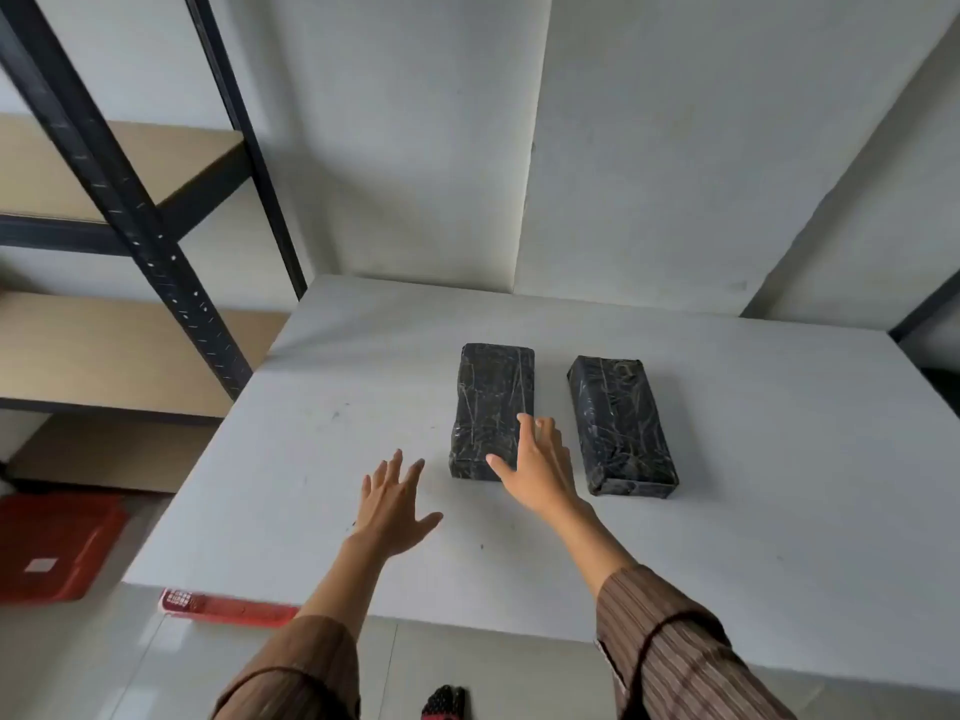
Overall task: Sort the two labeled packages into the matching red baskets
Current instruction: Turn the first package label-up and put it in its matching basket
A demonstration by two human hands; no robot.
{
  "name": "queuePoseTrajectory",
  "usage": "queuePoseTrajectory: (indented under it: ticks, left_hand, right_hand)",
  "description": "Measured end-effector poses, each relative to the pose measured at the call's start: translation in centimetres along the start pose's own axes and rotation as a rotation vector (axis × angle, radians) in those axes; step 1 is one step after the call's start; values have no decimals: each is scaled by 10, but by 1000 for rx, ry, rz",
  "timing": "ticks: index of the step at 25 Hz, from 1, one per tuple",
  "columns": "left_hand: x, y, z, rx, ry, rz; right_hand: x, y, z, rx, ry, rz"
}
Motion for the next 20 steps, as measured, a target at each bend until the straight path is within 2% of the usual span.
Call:
queuePoseTrajectory:
  ticks: [8, 11, 15, 20]
  left_hand:
    - [54, -28, 16, 30, -50, 89]
    - [53, -33, 28, 79, -47, 141]
    - [53, -38, 37, 29, 23, 169]
    - [52, -40, 39, 44, 61, 172]
  right_hand:
    - [63, -29, 35, -76, -29, 378]
    - [71, -33, 46, -120, -28, 449]
    - [70, -30, 47, -145, 33, 354]
    - [70, -10, 39, -152, -95, 87]
Point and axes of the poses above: each hand's wrist, its own x-axis towards the middle knuckle, its own z-axis out of the palm, y = z × x, the point moved 7 cm from there along x, towards the middle knuckle
